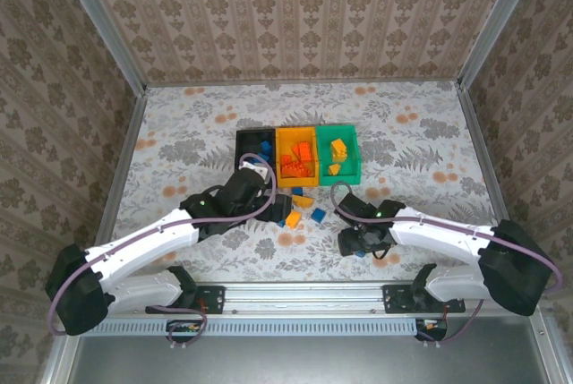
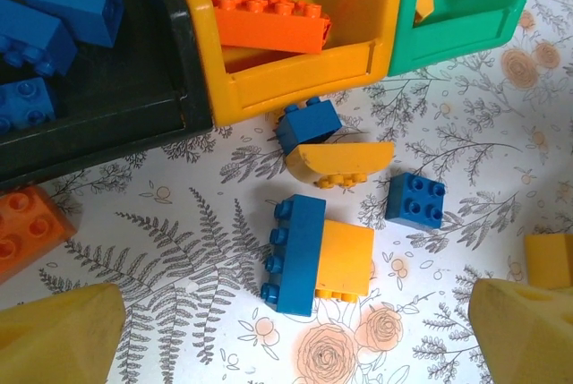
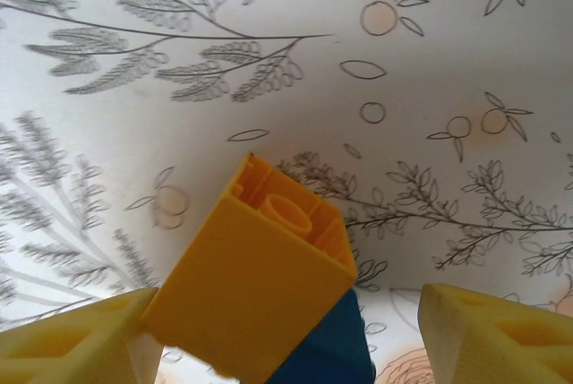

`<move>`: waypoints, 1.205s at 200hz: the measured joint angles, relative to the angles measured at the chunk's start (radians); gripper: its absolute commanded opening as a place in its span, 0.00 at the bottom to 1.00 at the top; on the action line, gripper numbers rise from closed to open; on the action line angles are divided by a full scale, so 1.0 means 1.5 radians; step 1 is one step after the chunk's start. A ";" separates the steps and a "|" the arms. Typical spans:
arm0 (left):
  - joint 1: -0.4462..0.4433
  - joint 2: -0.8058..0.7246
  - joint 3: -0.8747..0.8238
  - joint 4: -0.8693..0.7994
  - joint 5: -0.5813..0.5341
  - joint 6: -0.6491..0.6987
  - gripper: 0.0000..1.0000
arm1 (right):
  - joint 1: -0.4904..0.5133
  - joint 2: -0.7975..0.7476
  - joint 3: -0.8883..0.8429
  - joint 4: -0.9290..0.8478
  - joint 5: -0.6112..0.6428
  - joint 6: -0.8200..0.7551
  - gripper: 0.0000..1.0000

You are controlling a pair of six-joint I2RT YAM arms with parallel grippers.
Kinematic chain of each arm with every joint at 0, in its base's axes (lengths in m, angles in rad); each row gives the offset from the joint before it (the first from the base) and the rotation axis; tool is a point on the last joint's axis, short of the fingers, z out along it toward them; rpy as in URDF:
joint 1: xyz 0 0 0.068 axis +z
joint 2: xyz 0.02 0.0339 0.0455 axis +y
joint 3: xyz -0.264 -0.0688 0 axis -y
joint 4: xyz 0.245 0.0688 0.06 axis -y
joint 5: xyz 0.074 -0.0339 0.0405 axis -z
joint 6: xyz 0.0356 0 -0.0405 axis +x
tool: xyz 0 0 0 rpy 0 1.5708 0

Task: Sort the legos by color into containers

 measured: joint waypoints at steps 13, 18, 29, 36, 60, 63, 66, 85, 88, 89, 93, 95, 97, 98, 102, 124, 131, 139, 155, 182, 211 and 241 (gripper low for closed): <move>0.003 0.000 -0.001 0.000 -0.001 -0.002 1.00 | 0.001 0.021 0.004 0.000 0.019 0.000 0.73; 0.004 0.000 -0.001 0.000 -0.002 -0.002 1.00 | 0.001 0.027 0.007 -0.001 0.026 -0.001 0.73; 0.007 -0.003 -0.003 0.000 -0.003 -0.003 1.00 | 0.000 0.038 0.014 0.000 0.042 -0.001 0.72; 0.008 -0.006 -0.005 0.000 -0.003 -0.004 1.00 | -0.002 0.041 0.018 0.002 0.050 -0.003 0.71; 0.014 -0.015 -0.015 0.000 -0.002 -0.005 1.00 | -0.023 0.052 0.027 0.015 0.064 -0.013 0.66; 0.016 -0.016 -0.016 0.000 -0.002 -0.005 1.00 | -0.026 0.054 0.028 0.017 0.065 -0.013 0.65; 0.017 -0.017 -0.017 0.000 -0.002 -0.005 1.00 | -0.031 0.056 0.029 0.019 0.065 -0.016 0.64; 0.021 -0.018 -0.023 0.000 -0.002 -0.008 1.00 | -0.045 0.065 0.029 0.027 0.066 -0.020 0.62; 0.021 -0.018 -0.024 0.000 -0.002 -0.009 1.00 | -0.046 0.066 0.029 0.027 0.066 -0.020 0.62; 0.021 -0.018 -0.024 0.000 -0.002 -0.009 1.00 | -0.047 0.066 0.029 0.027 0.066 -0.020 0.62; 0.022 -0.018 -0.025 0.000 -0.002 -0.009 1.00 | -0.048 0.067 0.029 0.028 0.065 -0.020 0.61; 0.022 -0.018 -0.025 0.000 -0.002 -0.010 1.00 | -0.048 0.067 0.029 0.028 0.065 -0.020 0.60; 0.022 -0.018 -0.025 -0.001 -0.002 -0.010 1.00 | -0.048 0.067 0.029 0.028 0.064 -0.021 0.59; 0.022 -0.018 -0.025 -0.001 -0.002 -0.010 1.00 | -0.048 0.067 0.029 0.028 0.063 -0.021 0.58; 0.022 -0.018 -0.026 -0.001 -0.002 -0.010 1.00 | -0.048 0.068 0.029 0.028 0.061 -0.021 0.56; 0.026 -0.019 -0.029 0.000 -0.002 -0.010 1.00 | -0.048 0.067 0.029 0.029 0.048 -0.021 0.45; 0.027 -0.021 -0.030 0.000 -0.002 -0.010 1.00 | -0.048 0.064 0.029 0.030 0.043 -0.021 0.41; 0.030 -0.022 -0.032 0.000 -0.002 -0.010 1.00 | -0.048 0.061 0.029 0.033 0.035 -0.018 0.38; 0.031 -0.023 -0.036 0.000 -0.003 -0.010 1.00 | -0.048 0.053 0.029 0.036 0.027 -0.017 0.34; 0.031 -0.045 -0.047 -0.003 -0.008 -0.010 1.00 | -0.055 0.026 0.076 0.021 0.025 -0.025 0.33; 0.031 -0.088 -0.070 -0.008 -0.021 -0.012 1.00 | -0.099 0.023 0.194 0.040 0.030 -0.051 0.34; 0.032 -0.121 -0.092 -0.031 -0.035 -0.020 1.00 | -0.159 0.091 0.295 0.096 0.049 -0.068 0.35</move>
